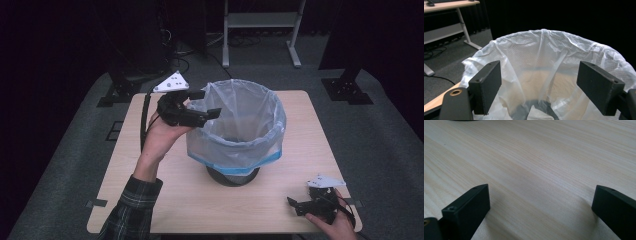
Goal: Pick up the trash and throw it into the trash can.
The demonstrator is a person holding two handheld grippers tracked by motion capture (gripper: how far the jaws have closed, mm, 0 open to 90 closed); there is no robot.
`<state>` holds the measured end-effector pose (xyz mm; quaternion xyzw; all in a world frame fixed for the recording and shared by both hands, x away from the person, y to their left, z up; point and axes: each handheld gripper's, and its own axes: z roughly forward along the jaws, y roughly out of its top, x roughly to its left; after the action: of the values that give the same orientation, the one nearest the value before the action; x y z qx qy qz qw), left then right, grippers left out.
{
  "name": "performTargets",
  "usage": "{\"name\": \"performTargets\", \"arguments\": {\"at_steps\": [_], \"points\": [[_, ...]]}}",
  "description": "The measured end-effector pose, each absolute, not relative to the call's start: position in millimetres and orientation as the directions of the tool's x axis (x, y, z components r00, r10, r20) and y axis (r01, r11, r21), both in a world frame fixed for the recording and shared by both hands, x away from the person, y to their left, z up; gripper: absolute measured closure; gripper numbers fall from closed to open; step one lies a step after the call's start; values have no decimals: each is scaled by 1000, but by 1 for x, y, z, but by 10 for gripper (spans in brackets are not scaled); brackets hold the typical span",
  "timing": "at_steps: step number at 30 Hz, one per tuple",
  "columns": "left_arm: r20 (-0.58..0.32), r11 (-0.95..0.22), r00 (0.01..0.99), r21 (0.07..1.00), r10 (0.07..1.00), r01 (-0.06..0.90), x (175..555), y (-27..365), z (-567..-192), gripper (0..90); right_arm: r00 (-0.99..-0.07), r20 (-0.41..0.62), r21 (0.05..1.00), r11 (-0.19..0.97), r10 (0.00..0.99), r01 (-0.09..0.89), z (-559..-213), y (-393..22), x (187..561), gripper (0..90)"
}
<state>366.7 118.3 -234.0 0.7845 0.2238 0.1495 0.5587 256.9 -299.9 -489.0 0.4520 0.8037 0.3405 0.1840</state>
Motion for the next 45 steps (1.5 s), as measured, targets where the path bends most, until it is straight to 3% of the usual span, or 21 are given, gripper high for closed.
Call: {"name": "performTargets", "arguments": {"at_steps": [19,35,45], "points": [[-32,-251,757,934,652,255,343,190,-252,5,-524,12,714,360,852,601,-489,-300,257,2],[-27,-271,705,912,709,307,331,223,-280,0,-524,12,714,360,852,601,-489,-300,257,1],[-16,-306,687,888,727,344,322,230,-318,0,-524,12,714,360,852,601,-489,-300,257,2]]}}
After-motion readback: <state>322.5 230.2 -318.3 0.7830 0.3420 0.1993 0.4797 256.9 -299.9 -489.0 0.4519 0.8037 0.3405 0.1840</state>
